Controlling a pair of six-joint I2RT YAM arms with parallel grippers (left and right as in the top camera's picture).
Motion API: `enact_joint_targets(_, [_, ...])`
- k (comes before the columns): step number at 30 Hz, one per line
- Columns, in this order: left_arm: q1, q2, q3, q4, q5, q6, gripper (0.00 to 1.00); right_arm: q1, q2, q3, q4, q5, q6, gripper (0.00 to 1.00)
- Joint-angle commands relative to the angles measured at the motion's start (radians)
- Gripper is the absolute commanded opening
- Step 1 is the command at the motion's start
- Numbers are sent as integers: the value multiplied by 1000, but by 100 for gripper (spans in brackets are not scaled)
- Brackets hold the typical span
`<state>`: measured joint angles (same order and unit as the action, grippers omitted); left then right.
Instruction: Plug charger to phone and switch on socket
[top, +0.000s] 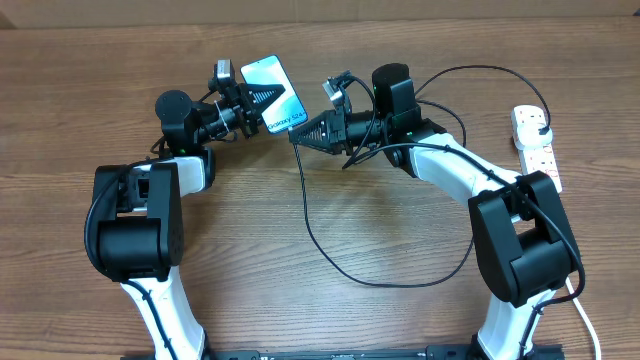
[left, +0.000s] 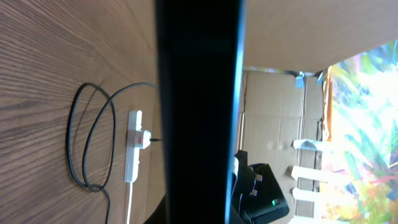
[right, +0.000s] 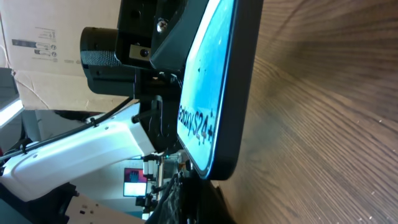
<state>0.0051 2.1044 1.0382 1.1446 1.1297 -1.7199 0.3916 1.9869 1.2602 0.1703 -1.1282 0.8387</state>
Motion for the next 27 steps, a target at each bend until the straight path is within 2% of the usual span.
enact_joint_targets(1, [-19, -4, 5, 16, 116, 38, 4, -8, -29, 20, 8, 28, 7, 4])
enact_joint_targets(27, [-20, -4, 5, 19, 244, 11, 4, -20, -29, 20, 5, 142, 18, 4])
